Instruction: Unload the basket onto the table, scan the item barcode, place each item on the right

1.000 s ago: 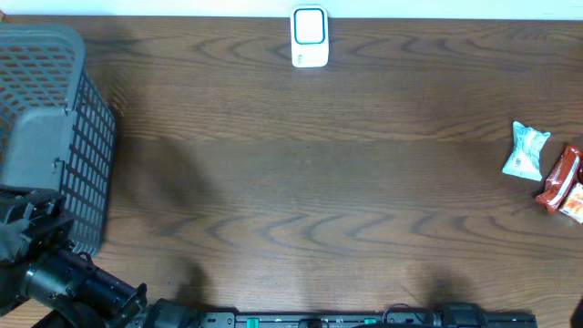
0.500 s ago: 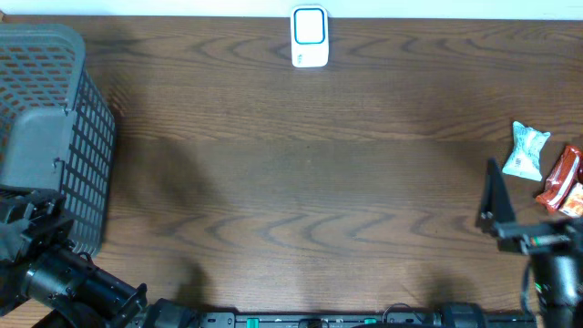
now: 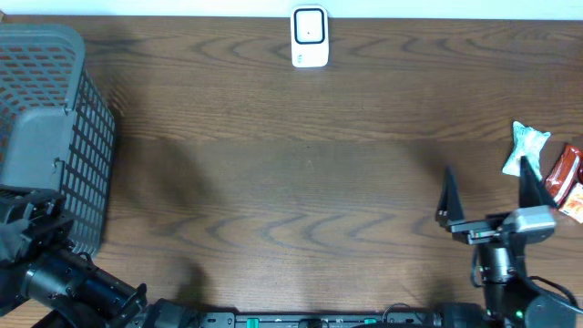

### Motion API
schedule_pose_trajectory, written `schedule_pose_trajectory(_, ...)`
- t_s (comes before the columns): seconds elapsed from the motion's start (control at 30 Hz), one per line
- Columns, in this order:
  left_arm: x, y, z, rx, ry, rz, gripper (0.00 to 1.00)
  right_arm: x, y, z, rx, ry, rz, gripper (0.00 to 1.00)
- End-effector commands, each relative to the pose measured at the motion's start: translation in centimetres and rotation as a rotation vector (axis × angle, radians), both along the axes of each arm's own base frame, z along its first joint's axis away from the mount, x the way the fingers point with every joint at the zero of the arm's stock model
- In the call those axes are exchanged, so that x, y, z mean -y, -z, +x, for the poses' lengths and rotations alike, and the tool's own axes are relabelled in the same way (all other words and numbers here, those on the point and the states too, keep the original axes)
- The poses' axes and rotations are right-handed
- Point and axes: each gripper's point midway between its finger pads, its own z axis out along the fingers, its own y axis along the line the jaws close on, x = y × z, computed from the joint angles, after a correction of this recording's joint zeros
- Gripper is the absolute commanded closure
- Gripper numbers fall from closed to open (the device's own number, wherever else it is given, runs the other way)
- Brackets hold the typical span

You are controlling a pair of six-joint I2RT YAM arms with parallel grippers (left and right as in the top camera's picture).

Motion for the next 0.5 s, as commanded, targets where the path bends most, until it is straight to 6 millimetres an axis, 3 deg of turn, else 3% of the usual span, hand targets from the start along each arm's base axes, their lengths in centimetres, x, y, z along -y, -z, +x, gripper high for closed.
schedule_pose_trajectory(0.0,-0.3,-0.2,-0.6,0.012,-0.013,-0.009,0.02,0.2,1.6,0.0,0.004,0.007,0.021,0.01)
schedule_pose_trajectory(0.47,-0.3,-0.2,-0.6,0.012,-0.013,-0.009,0.02,0.6,8.8,1.5,-0.027,0.016,0.073,0.01)
